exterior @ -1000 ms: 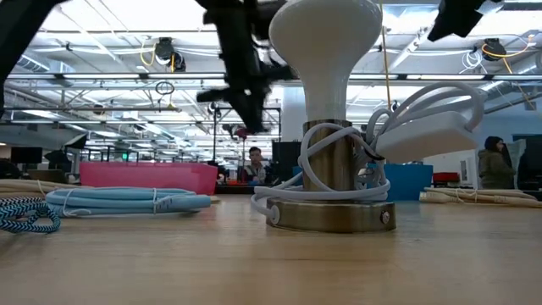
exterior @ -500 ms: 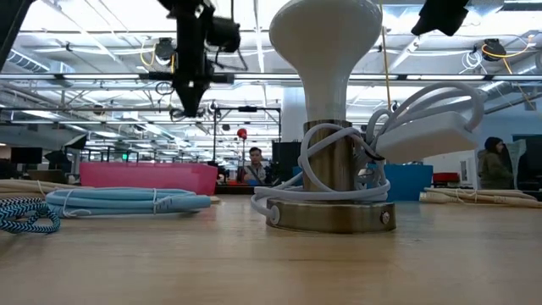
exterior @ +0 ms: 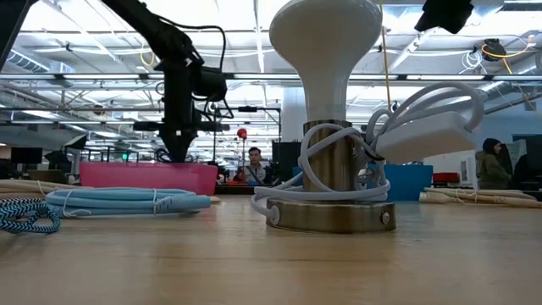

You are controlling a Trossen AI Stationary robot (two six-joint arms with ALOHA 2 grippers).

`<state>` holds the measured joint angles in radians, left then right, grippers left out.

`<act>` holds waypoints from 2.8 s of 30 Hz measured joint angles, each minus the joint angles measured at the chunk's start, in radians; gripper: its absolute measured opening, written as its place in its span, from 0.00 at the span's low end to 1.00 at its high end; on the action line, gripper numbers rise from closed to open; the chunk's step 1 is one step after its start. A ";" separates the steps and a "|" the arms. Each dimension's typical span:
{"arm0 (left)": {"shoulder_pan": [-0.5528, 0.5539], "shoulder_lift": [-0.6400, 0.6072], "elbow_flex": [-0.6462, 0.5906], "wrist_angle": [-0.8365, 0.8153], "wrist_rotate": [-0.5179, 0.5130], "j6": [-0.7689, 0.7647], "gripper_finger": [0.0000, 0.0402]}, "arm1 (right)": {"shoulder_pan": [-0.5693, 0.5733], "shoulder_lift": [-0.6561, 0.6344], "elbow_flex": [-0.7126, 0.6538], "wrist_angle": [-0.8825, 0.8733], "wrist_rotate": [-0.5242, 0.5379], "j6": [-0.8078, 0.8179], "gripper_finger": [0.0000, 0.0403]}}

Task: Pick & Place USB Port
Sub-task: Put the violet USB cable into the pink bin, then put the right light brown USB cable into the blue bin

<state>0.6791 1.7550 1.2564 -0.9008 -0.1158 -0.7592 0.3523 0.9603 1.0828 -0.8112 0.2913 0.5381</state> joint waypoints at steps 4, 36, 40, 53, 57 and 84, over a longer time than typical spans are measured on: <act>-0.001 0.000 -0.004 0.025 -0.024 0.010 0.02 | 0.000 0.000 0.000 0.000 0.000 0.000 0.36; 0.084 0.013 -0.116 0.111 0.033 0.042 0.09 | 0.002 0.000 0.000 0.034 0.000 0.027 0.36; 0.065 0.009 -0.105 0.123 0.001 0.039 0.23 | 0.001 0.000 0.000 0.034 0.000 0.022 0.36; 0.063 -0.205 -0.102 0.173 0.009 0.033 0.34 | -0.001 -0.001 0.000 -0.051 0.107 0.029 0.36; 0.048 -0.366 -0.102 0.252 0.092 0.053 0.34 | -0.033 -0.001 0.000 -0.093 0.238 0.005 0.36; -0.824 -0.619 -0.102 0.083 -0.062 -0.002 0.34 | -0.452 0.117 -0.421 -0.132 -0.171 0.016 0.36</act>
<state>-0.1449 1.1358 1.1547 -0.8178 -0.1777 -0.7613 -0.0998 1.0776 0.6616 -0.9434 0.1203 0.5536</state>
